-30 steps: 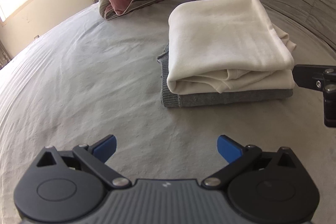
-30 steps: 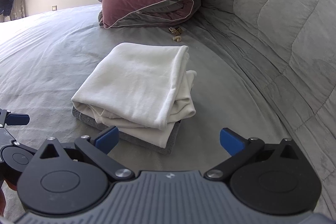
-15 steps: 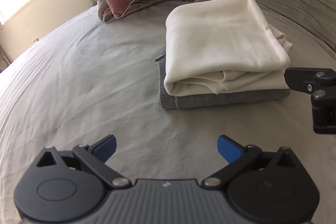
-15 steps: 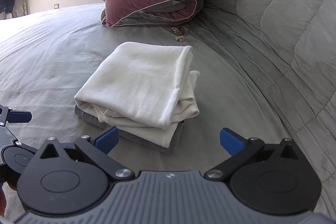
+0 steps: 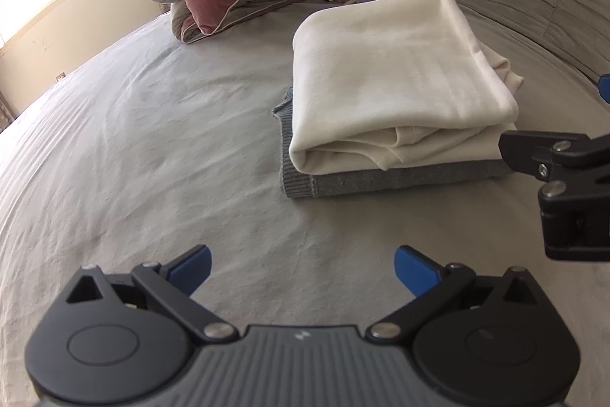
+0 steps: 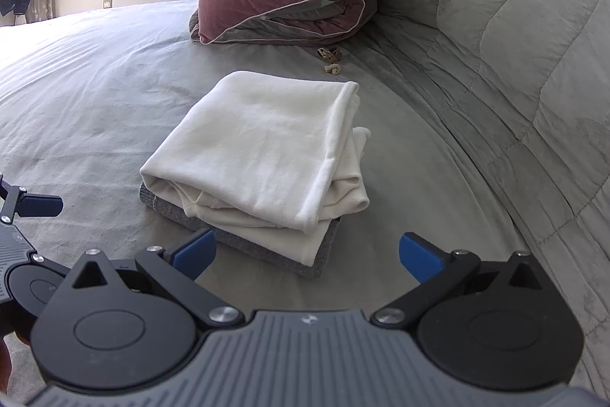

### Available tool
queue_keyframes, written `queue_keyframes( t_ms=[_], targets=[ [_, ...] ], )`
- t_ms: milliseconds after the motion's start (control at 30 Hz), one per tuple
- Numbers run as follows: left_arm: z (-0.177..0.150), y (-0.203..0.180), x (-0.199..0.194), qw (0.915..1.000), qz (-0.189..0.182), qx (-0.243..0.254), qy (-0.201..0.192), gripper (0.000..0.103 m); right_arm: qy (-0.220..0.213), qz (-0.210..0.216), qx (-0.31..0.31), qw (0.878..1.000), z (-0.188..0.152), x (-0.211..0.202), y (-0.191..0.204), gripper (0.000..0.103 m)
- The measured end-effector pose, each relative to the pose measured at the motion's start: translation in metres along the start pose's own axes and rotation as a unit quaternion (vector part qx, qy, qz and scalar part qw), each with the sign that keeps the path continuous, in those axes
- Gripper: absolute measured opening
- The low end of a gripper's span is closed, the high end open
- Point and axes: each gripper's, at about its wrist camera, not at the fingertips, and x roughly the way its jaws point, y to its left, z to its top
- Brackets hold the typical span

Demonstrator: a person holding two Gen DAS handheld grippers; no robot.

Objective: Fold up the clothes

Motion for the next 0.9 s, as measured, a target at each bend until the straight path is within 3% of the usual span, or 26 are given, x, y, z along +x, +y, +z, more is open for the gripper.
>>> queue_keyframes(
  t_ms=[667,900],
  targets=[
    [0.002,-0.001,-0.001,0.9999,0.003,0.002,0.009,0.102,0.009,0.010,-0.005,1.000,0.000,0.002,0.002,0.103],
    [-0.002,-0.002,-0.040,0.9998,0.009,0.011,0.014,0.102,0.041,0.010,-0.012,0.999,-0.001,-0.017,0.002,0.103]
  ],
)
